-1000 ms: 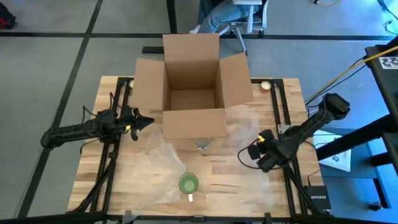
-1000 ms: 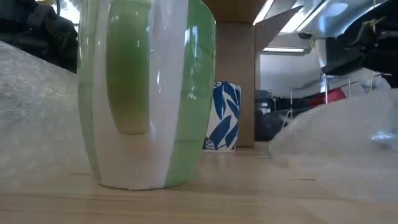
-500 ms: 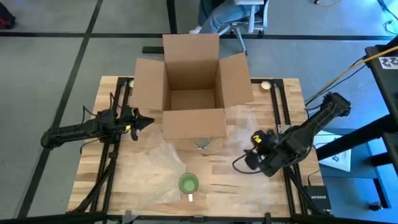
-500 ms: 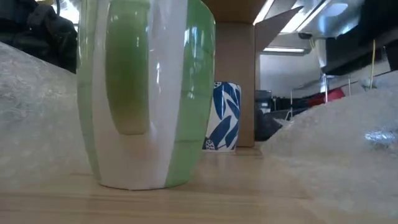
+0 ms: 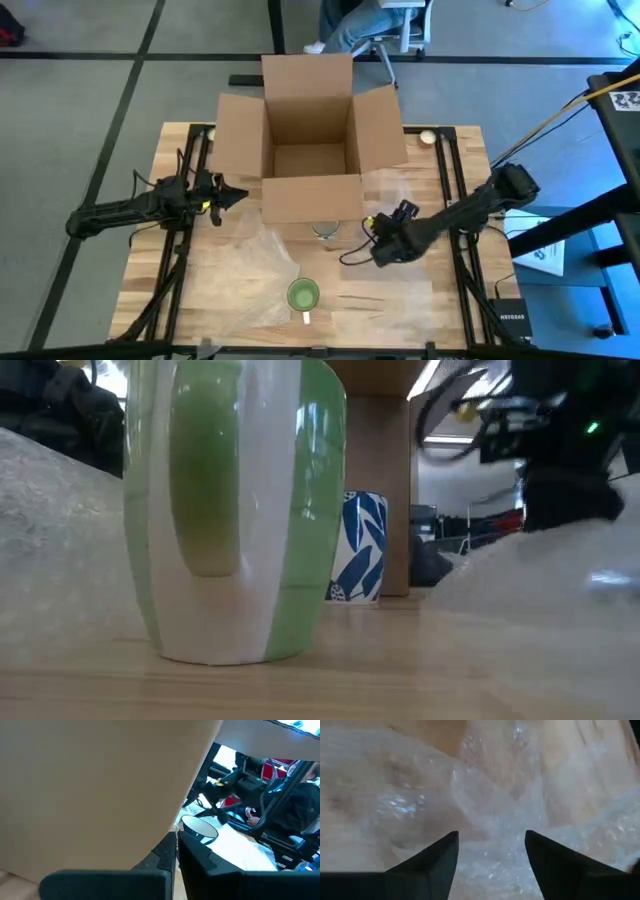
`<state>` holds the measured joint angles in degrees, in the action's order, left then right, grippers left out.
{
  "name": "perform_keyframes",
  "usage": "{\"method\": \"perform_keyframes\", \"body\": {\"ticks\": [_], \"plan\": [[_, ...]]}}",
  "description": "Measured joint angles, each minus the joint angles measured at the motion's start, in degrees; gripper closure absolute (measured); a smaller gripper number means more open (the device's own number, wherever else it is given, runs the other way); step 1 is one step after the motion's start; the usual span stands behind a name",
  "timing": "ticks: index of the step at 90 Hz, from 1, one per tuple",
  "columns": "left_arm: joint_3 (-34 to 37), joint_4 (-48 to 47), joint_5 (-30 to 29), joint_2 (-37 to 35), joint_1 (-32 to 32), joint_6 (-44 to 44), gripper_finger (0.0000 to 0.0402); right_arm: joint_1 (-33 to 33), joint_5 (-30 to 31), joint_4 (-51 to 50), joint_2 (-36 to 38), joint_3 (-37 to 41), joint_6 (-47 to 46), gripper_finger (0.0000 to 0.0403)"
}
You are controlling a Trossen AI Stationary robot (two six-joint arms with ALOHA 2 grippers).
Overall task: Wrap mug
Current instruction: Prepare the right transparent bubble wrap, then wrap the blue mug with the right transparent bubble wrap
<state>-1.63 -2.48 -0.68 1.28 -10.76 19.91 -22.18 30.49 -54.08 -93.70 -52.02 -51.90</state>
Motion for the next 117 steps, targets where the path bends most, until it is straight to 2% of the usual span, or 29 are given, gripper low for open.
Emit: {"method": "perform_keyframes", "body": {"ticks": [10, 19, 23, 37, 48, 59, 66, 71, 85, 102, 110, 117], "plan": [[0.0, 0.0, 0.0, 0.0, 0.0, -0.7, 0.0402, 2.4, 0.4, 4.5, -0.7, 0.0, 4.1, 0.0255], [0.0, 0.0, 0.0, 0.0, 0.0, -0.6, 0.0402, 3.3, 0.6, 7.9, -0.1, 0.0, 8.0, 0.0359], [0.0, 0.0, 0.1, 0.0, 0.0, -0.5, 0.0402, 3.1, 2.3, 7.9, 1.2, 0.0, 8.7, 0.0383], [0.0, 0.0, 0.4, 0.0, 0.0, -0.3, 0.0402, 3.1, 7.4, 3.6, 9.3, -1.2, 7.2, 0.0396], [0.0, 0.0, 0.4, 0.0, 0.0, -0.2, 0.0402, 3.1, 13.0, 3.5, 17.4, -1.3, 5.9, 0.0399], [0.0, 0.0, 0.4, 0.0, 0.0, -0.1, 0.0402, 4.1, 17.5, 3.5, 22.1, 0.4, 3.1, 0.0402], [0.0, 0.0, 0.4, 0.0, 0.0, 0.2, 0.0402, 5.6, 17.9, 3.6, 22.4, 2.7, 0.6, 0.0392], [0.0, 0.0, 0.4, 0.0, 0.0, 0.5, 0.0402, 6.8, 15.9, 3.7, 22.1, 5.1, -1.5, 0.0377], [0.0, 0.0, 0.4, 0.0, 0.0, 0.9, 0.0402, 9.7, 9.7, 3.7, 21.4, 9.4, -6.6, 0.0298], [0.0, 0.0, 0.5, 0.0, 0.0, 1.4, 0.0402, 9.7, 1.1, 0.8, 25.2, 2.8, -4.4, 0.0200], [0.0, 0.0, 0.5, 0.0, 0.0, 1.7, 0.0402, 7.9, -4.4, 1.5, 27.1, 0.4, -4.0, 0.0171], [0.0, 0.0, 0.5, 0.0, 0.0, 1.8, 0.0402, 4.8, -7.8, 6.1, 27.8, 0.3, -4.0, 0.0154]]}}
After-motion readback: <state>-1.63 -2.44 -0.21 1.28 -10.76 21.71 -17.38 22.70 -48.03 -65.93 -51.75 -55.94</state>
